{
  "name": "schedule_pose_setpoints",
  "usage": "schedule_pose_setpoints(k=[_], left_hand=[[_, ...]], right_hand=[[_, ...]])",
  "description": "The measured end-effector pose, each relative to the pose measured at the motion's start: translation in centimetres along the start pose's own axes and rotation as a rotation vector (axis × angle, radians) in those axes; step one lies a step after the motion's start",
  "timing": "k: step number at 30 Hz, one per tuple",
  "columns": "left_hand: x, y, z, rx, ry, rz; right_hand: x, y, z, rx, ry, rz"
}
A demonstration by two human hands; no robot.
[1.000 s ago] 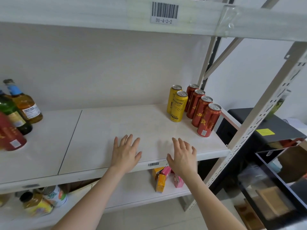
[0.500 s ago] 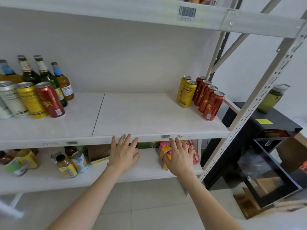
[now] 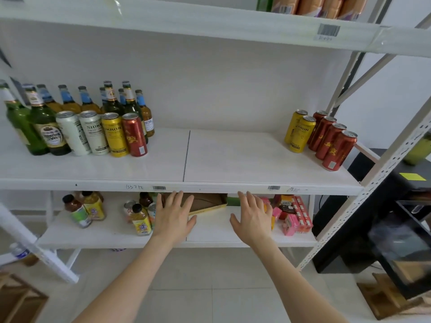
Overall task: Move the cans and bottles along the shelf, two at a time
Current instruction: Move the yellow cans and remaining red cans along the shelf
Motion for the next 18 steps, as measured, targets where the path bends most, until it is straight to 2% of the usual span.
schedule_pose_setpoints(k=[10,18], left_hand=[[13.6,-0.5,4.5,0.037,0.0,-0.014],[21.6,-0.1,3.8,0.015,-0.064,0.017]], right_hand=[[14.2,2.0,1.1,-0.015,-0.007,-0.014],[22.2,2.8,-1.7,-0.01,-0.027,-0.047]])
Point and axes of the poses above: each hand's wrist, its own z-axis away from the middle knuckle, its own y-axis out of the palm, x = y × z, the point moved 2 cm from there along -z, towards the middle knuckle, and after that the axes turned 13 degrees about y, right-handed, at the moved point
